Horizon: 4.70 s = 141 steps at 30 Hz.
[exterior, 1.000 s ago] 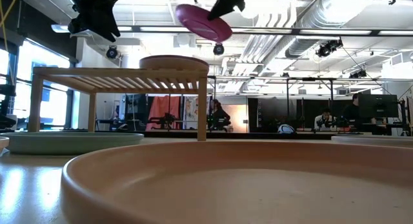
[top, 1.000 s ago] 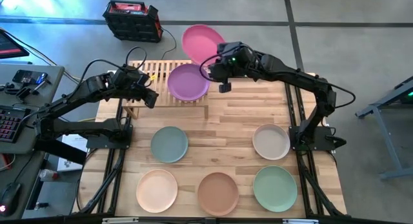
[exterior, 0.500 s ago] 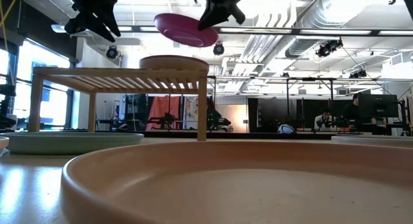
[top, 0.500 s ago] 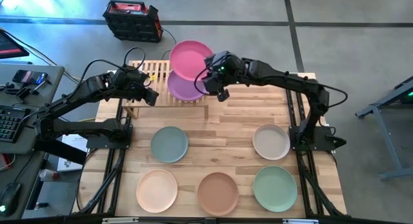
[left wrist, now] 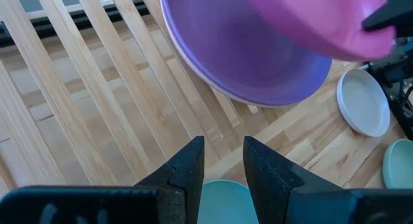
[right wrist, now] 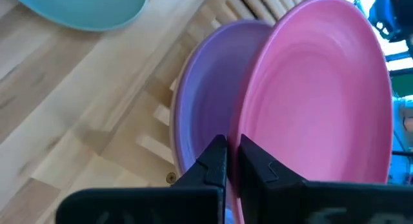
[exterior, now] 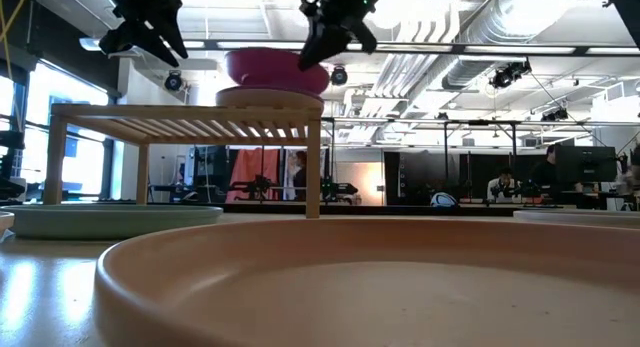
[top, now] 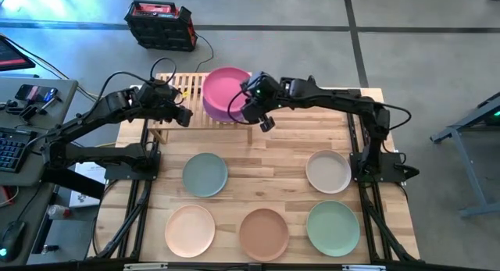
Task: Place and stack plates onto a shelf
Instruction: Stack the pink plate on top of the violet plate on the shelf, then stack the green plate on top of the pink plate on the shelf
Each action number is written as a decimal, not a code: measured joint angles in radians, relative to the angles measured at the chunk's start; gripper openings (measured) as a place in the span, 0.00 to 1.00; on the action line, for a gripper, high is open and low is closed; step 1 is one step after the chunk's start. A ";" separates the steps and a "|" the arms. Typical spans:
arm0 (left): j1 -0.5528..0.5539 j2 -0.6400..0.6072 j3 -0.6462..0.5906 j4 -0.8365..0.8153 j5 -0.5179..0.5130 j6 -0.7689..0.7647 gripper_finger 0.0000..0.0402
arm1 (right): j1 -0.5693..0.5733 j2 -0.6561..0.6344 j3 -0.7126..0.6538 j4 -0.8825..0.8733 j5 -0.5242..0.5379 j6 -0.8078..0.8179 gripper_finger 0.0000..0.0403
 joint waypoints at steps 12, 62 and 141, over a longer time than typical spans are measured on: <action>0.000 0.019 0.000 0.000 0.000 0.001 0.24 | 0.001 0.037 0.000 -0.009 0.002 -0.010 0.00; 0.000 0.020 0.000 -0.001 0.001 -0.034 0.24 | 0.014 0.055 0.000 -0.013 0.042 -0.037 0.15; -0.845 0.226 -0.001 0.070 -0.018 -0.209 0.24 | 0.869 -0.076 0.017 -0.740 0.017 2.435 0.19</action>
